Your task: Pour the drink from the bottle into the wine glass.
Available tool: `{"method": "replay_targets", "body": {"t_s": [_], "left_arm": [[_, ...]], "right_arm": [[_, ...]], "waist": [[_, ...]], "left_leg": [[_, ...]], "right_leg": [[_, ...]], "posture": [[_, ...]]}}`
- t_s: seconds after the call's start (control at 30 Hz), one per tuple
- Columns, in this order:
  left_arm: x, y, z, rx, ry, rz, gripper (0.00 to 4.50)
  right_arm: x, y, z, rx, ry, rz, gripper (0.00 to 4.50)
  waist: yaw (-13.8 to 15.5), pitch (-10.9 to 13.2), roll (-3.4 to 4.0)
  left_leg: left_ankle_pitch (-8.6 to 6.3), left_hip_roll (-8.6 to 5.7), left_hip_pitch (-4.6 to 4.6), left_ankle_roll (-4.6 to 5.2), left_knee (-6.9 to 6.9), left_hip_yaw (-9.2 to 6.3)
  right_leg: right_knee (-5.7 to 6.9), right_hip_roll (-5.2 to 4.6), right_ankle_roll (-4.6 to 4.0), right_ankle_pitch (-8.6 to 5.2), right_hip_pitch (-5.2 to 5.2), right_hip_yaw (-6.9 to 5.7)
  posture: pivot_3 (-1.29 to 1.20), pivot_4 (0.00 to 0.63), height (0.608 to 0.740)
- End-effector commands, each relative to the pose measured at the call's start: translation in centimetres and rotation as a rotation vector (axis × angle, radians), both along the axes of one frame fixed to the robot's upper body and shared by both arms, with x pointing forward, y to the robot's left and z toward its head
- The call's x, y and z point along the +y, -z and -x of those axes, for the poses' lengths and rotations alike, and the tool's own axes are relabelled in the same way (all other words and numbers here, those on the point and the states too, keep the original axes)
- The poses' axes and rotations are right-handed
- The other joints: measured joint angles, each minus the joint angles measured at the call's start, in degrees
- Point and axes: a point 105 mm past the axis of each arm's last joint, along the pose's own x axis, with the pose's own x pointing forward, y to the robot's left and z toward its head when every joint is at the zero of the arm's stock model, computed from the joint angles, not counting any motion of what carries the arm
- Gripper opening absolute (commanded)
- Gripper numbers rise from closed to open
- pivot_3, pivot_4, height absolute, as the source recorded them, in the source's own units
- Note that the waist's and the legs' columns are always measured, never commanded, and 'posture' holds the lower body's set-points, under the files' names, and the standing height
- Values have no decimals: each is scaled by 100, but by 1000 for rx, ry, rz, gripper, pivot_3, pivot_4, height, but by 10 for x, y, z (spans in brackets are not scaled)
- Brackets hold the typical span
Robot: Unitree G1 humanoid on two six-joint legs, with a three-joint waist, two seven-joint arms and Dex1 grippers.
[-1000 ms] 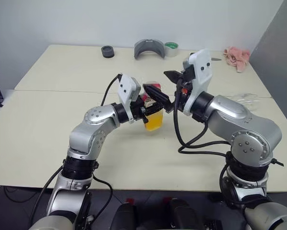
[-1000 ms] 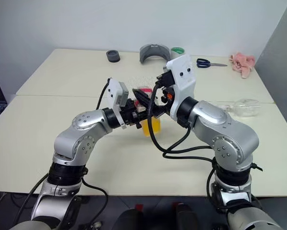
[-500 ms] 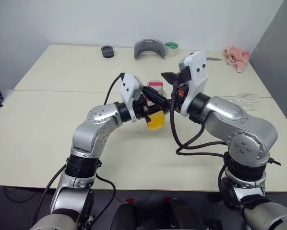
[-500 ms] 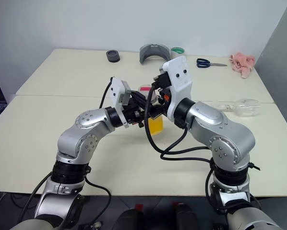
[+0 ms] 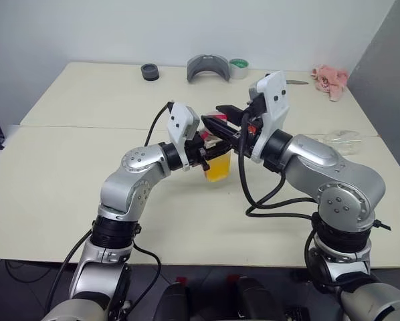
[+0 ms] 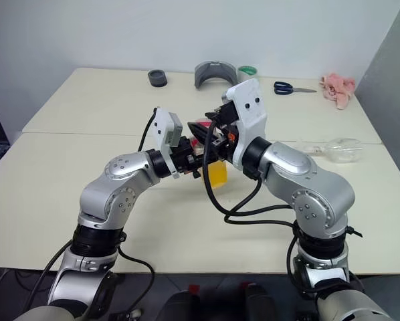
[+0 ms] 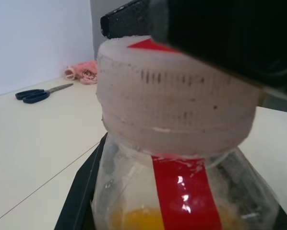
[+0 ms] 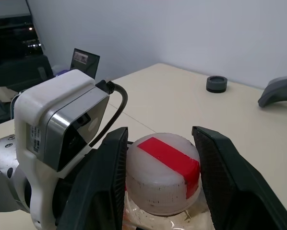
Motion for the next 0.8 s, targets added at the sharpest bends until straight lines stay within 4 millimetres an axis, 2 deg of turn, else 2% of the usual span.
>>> {"method": "replay_targets", "body": {"t_s": [0.03, 0.17, 0.43, 0.6, 0.8], "left_arm": [[-5, -19, 16, -85, 55, 23, 1869], [-9, -26, 27, -89, 105, 43, 1869], [-10, -29, 35, -85, 121, 48, 1869], [-10, -30, 41, -80, 128, 51, 1869], [-6, -31, 43, -75, 123, 44, 1869]], "right_arm": [[-9, -11, 0, -50, -48, -5, 1777], [-15, -10, 0, -85, -215, 59, 1777], [-15, -6, 0, -92, -579, 149, 1777], [-9, -12, -14, -41, -711, 160, 1777], [-2, -11, -18, -73, -802, 222, 1777]], "waist": [[2, 0, 0], [2, 0, 0], [-6, 0, 0], [-7, 2, 3], [13, 2, 3]], "left_leg": [[0, 0, 0, 0, 0, 0], [0, -1, 0, 1, 0, -2], [-1, 3, 1, 2, -2, -3], [-1, 5, 2, 2, 0, -1], [-1, 2, 1, 1, -2, -4]], "right_leg": [[0, 0, 0, 0, 0, 0], [-7, 0, 0, 0, 5, -2], [-18, 6, 0, 0, 9, -4], [-15, 4, -1, 1, 7, -3], [-18, -4, -1, 1, 8, -9]], "posture": [[0, 150, 740], [0, 150, 740], [0, 150, 740], [0, 150, 740], [0, 150, 740]]}}
